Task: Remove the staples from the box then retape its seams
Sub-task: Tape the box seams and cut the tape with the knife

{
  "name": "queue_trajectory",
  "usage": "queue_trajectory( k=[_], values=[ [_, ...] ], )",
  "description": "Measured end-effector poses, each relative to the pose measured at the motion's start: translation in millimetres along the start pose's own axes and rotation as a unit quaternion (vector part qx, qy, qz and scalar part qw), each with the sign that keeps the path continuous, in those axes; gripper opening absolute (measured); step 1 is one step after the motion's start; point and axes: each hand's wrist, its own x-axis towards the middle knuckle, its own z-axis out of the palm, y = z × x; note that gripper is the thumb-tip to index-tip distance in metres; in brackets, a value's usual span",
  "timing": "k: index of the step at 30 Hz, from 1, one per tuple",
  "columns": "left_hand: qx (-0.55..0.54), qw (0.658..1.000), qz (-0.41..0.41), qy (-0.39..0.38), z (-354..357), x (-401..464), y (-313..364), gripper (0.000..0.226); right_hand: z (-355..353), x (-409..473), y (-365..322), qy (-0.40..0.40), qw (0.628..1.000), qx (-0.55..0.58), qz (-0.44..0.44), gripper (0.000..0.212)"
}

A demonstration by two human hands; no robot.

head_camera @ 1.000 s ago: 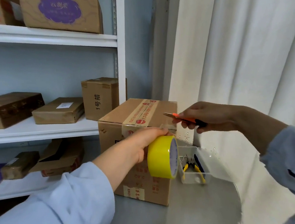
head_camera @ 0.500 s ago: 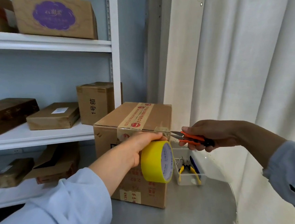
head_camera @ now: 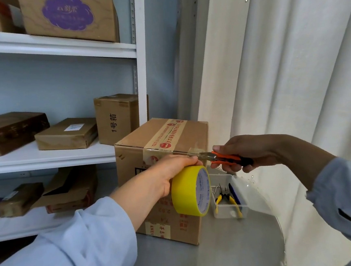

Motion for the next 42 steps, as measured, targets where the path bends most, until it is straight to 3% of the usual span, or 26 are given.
queue_trajectory(
  k=[11,21,24,27,30,33,42],
  values=[
    [0.004,1.000,0.017,0.004,0,-3,1,0.016,8,12,-15,0.029,1.000,-0.001,0.008,0.037],
    [0.005,1.000,0.016,0.006,2,-3,-1,0.020,4,3,-26,0.047,0.996,-0.067,0.028,0.049],
    [-0.007,1.000,0.003,0.010,0,-3,-1,0.028,-2,-6,-28,0.100,0.990,-0.095,0.017,0.049],
    [-0.018,1.000,0.003,0.011,0,-3,0,0.029,7,-2,-31,0.193,0.976,-0.077,-0.067,0.040],
    [-0.029,1.000,0.005,0.009,2,-3,0,0.028,29,21,-29,0.274,0.942,-0.120,-0.154,0.028],
    [-0.042,0.999,0.017,0.013,1,0,-1,0.018,45,40,-21,0.331,0.914,-0.173,-0.158,0.028],
    [0.074,0.996,0.055,0.017,-20,-9,-9,0.033,45,49,-13,0.341,0.915,-0.141,-0.162,0.026]
  ],
)
